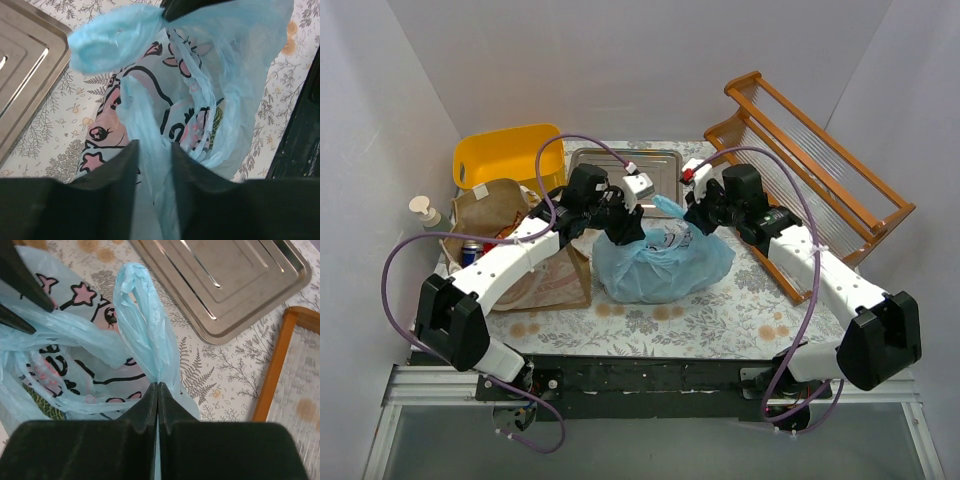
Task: Untie the knot of the grocery bags and take out the mixed food
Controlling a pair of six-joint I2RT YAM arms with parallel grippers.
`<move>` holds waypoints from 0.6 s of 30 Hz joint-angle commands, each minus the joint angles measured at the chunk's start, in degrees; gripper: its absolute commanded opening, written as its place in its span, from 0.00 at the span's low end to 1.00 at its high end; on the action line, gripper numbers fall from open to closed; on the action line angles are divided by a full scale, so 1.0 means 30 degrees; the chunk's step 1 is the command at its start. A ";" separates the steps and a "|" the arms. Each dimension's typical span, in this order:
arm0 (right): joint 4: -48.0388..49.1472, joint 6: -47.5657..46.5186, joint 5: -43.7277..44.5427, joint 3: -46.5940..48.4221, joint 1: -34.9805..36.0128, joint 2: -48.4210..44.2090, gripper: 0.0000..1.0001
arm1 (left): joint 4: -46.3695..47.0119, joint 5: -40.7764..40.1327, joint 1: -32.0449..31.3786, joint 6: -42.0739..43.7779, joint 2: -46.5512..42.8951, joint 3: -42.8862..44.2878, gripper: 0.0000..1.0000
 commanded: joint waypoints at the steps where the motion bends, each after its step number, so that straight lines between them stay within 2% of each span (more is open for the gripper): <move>1: 0.1508 0.1291 0.1027 0.0999 -0.1178 -0.0125 0.01 | 0.0961 -0.0622 -0.0070 0.0165 -0.0127 0.1306 0.13; 2: 0.1450 0.1351 0.0878 0.1175 -0.1384 -0.0154 0.01 | 0.0932 -0.0769 -0.0070 0.0195 -0.0040 0.1481 0.04; 3: 0.1421 0.1352 0.0528 0.1351 -0.1763 -0.0154 0.01 | 0.0932 -0.1060 -0.0041 0.0224 -0.0097 0.1802 0.00; 8: 0.1187 0.1790 -0.0704 0.3775 -0.3025 -0.0652 0.01 | 0.2158 -0.3254 0.0574 -0.0477 -0.1033 0.3324 0.00; 13: 0.0573 0.2463 -0.2140 0.6213 -0.4168 -0.0913 0.01 | 0.2748 -0.6039 0.0809 -0.0128 -0.1912 0.6280 0.00; 16: 0.0484 0.2846 -0.2639 0.5430 -0.4754 -0.2314 0.01 | 0.1873 -0.5899 0.0838 0.0663 -0.3079 0.6610 0.00; 18: 0.0249 0.2816 -0.2552 0.3592 -0.4755 -0.3255 0.01 | 0.0935 -0.5025 0.0838 0.0897 -0.4047 0.5590 0.00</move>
